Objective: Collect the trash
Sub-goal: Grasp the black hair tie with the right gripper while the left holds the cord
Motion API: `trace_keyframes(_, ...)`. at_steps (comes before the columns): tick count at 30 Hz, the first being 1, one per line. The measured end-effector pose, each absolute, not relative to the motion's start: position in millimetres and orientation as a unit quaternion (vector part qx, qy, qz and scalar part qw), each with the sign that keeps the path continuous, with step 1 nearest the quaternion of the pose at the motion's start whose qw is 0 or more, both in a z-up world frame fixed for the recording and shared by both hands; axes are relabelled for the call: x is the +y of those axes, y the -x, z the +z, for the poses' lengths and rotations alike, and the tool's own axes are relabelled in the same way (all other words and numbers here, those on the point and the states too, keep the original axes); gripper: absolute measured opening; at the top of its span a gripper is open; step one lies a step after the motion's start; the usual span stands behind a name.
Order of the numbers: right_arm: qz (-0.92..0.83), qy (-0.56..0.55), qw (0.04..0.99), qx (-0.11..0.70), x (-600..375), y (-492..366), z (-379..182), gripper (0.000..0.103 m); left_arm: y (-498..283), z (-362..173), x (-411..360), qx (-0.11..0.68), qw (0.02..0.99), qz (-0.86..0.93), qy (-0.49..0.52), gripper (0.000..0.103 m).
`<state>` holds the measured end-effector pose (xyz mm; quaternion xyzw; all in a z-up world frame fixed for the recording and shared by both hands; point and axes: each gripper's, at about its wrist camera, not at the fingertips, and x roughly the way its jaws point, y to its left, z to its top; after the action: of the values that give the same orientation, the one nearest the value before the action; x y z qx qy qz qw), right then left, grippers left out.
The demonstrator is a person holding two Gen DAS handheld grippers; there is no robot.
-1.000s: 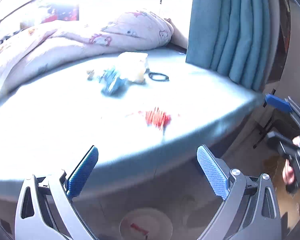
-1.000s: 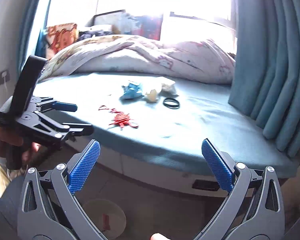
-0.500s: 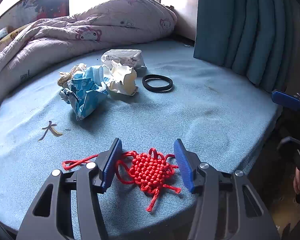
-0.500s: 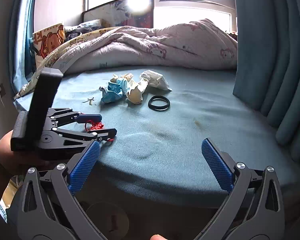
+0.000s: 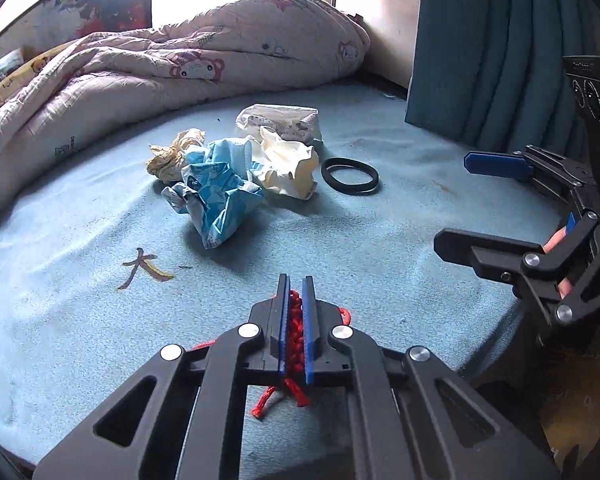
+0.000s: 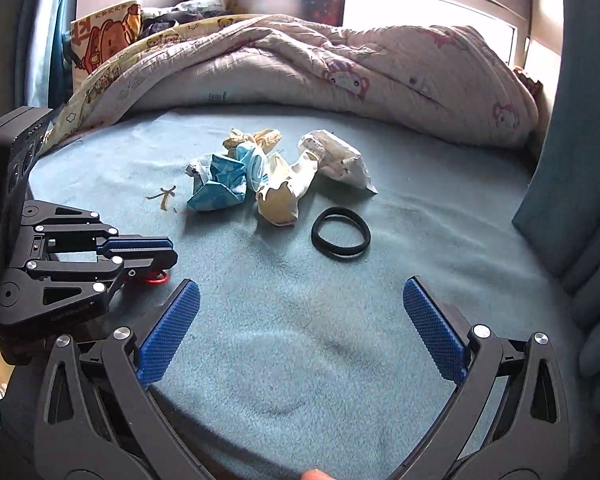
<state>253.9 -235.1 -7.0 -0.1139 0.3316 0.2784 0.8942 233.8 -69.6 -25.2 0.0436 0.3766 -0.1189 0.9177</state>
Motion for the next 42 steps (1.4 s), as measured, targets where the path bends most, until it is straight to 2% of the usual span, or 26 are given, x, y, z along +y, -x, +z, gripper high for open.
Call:
trace_keyframes(6, 0.282, 0.110, 0.895, 0.329, -230, -261, -6, 0.098, -245, -21, -60, 0.366, 0.921, -0.126, -0.053, 0.006)
trace_keyframes(7, 0.282, 0.109, 0.894, 0.330, -230, -261, -7, 0.098, -245, -22, -59, 0.366, 0.920, -0.133, -0.048, 0.011)
trace_keyframes(8, 0.282, 0.109, 0.894, 0.331, -229, -261, -8, 0.098, -245, -21, -57, 0.365, 0.921, -0.131, -0.046, 0.019)
trace_keyframes(10, 0.281, 0.109, 0.893, 0.334, -229, -260, -11, 0.098, -239, -19, -53, 0.358, 0.925, -0.123, -0.040, 0.082)
trace_keyframes(11, 0.281, 0.110, 0.892, 0.336, -229, -259, -12, 0.098, -235, -17, -51, 0.350, 0.928, -0.118, -0.036, 0.086)
trace_keyframes(18, 0.283, 0.111, 0.891, 0.337, -230, -253, -13, 0.098, -223, -27, -44, 0.370, 0.923, -0.097, -0.043, 0.085)
trace_keyframes(21, 0.283, 0.109, 0.892, 0.337, -230, -251, -12, 0.098, -229, -38, -45, 0.377, 0.919, -0.110, -0.039, 0.065)
trace_keyframes(23, 0.283, 0.109, 0.892, 0.334, -231, -247, -10, 0.098, -228, -40, -48, 0.367, 0.923, -0.109, -0.048, 0.062)
trace_keyframes(24, 0.283, 0.109, 0.893, 0.333, -231, -246, -9, 0.098, -228, -41, -49, 0.367, 0.922, -0.112, -0.045, 0.057)
trace_keyframes(26, 0.283, 0.107, 0.894, 0.331, -233, -245, -7, 0.098, -228, -41, -51, 0.367, 0.922, -0.116, -0.044, 0.040)
trace_keyframes(27, 0.281, 0.107, 0.894, 0.331, -234, -245, -6, 0.098, -228, -40, -52, 0.369, 0.920, -0.123, -0.040, 0.028)
trace_keyframes(32, 0.275, 0.107, 0.896, 0.332, -237, -248, -3, 0.098, -230, -38, -55, 0.376, 0.918, -0.117, -0.040, 0.021)
trace_keyframes(36, 0.279, 0.116, 0.891, 0.339, -231, -257, -5, 0.098, -232, -32, -51, 0.367, 0.925, -0.088, -0.038, 0.010)
trace_keyframes(42, 0.279, 0.123, 0.885, 0.353, -217, -285, -16, 0.098, -244, -24, -39, 0.373, 0.923, -0.092, -0.029, 0.009)
